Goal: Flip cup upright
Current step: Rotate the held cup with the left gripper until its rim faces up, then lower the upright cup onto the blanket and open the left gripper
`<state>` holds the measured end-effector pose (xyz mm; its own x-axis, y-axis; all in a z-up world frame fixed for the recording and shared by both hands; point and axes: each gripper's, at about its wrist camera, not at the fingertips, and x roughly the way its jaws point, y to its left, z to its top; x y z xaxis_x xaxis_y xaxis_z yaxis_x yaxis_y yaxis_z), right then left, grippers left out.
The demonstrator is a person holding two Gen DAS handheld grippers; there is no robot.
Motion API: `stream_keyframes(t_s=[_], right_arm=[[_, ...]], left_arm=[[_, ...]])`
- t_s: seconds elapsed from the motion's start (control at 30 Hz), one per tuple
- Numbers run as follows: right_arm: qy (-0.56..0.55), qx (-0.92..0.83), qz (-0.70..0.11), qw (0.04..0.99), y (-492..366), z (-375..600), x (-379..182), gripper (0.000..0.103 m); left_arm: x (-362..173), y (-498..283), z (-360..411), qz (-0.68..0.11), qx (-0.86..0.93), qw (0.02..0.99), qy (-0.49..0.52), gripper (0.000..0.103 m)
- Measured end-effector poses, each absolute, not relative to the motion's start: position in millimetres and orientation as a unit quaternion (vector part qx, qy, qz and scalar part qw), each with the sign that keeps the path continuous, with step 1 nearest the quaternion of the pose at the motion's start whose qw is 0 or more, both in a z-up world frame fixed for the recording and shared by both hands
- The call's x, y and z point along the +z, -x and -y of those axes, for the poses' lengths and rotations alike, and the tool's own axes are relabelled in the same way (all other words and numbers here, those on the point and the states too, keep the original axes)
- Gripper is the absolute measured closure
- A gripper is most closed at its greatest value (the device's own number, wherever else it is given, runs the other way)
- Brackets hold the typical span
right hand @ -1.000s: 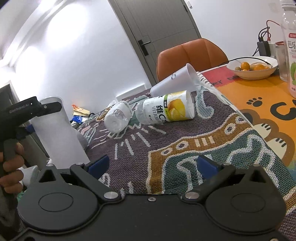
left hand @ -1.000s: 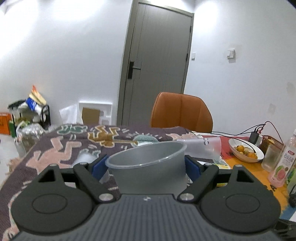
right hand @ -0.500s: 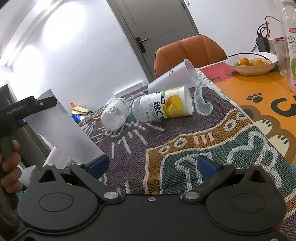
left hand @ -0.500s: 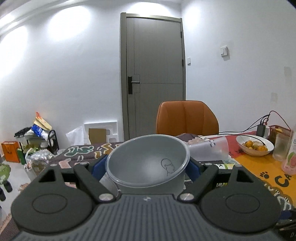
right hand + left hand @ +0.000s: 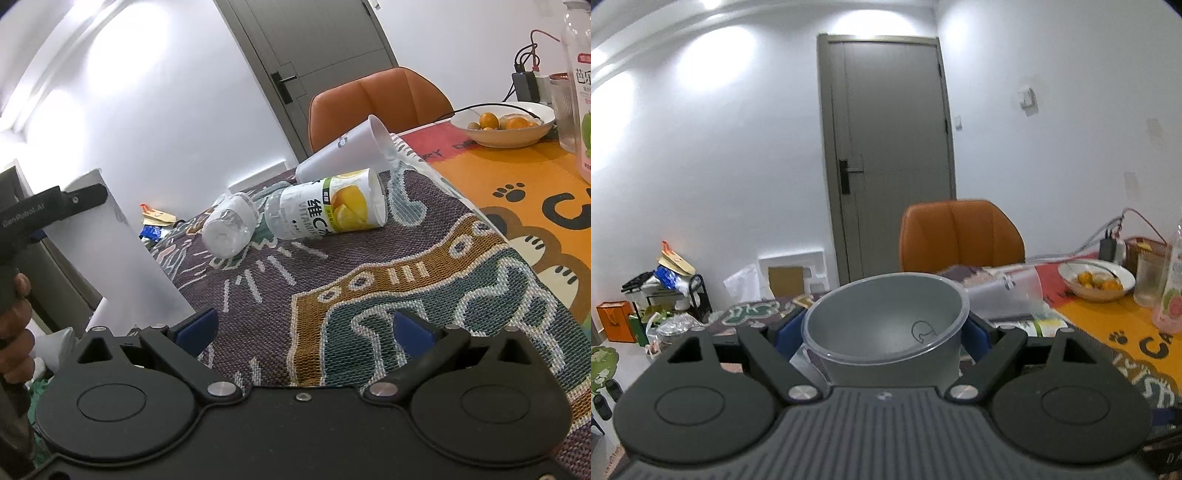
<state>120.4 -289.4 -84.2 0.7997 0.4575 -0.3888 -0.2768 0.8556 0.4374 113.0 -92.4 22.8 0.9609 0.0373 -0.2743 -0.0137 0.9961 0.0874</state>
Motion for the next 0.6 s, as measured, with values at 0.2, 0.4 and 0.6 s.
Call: stream_keyframes(t_s=[0.2, 0.4, 0.6], right_arm=[[-0.182, 0.203, -0.245, 0.93, -115.4, 289.9, -81.8, 0.0], [-0.178, 0.209, -0.235, 0.932, -105.3, 290.9, -76.6, 0.0], [-0.171, 0.217, -0.228, 0.934, -94.4, 290.1, -73.4, 0.0]], left_arm=[[18.0, -107.4, 103.0, -0.152, 0.005, 0.986, -0.072, 0.013], [13.2, -101.0, 100.4, -0.168, 0.013, 0.984, -0.064, 0.009], [14.3, -84.7, 93.0, -0.173, 0.023, 0.984, -0.042, 0.006]])
